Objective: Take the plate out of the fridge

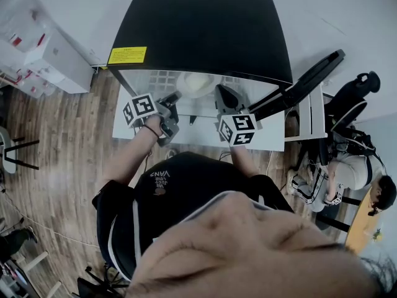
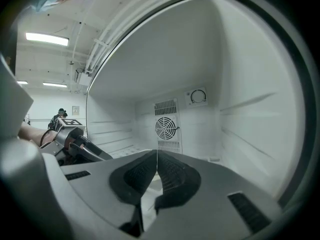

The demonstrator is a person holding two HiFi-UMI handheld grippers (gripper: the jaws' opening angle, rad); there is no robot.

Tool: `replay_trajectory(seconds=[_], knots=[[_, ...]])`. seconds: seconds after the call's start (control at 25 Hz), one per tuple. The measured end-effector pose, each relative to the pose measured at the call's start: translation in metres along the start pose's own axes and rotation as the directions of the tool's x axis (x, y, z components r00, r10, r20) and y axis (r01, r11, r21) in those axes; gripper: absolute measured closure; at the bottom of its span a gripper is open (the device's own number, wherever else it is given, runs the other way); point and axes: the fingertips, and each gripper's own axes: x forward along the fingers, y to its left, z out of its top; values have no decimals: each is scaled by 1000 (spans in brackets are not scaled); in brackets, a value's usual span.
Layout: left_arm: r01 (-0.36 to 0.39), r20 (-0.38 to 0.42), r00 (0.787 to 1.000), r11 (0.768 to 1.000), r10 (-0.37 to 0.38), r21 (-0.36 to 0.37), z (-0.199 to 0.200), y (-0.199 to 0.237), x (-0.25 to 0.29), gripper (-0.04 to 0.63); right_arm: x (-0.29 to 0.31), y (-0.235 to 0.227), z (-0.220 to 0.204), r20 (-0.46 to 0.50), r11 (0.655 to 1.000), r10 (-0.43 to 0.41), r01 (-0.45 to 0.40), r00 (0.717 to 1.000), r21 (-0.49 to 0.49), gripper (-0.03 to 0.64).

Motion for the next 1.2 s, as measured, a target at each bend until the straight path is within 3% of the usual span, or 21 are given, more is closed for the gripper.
replay_trajectory(seconds=[1.2], knots=[[17, -8, 1000, 1000, -17, -19, -9, 4, -34, 565, -4, 12, -17, -63, 998, -14, 18, 998, 57, 604]])
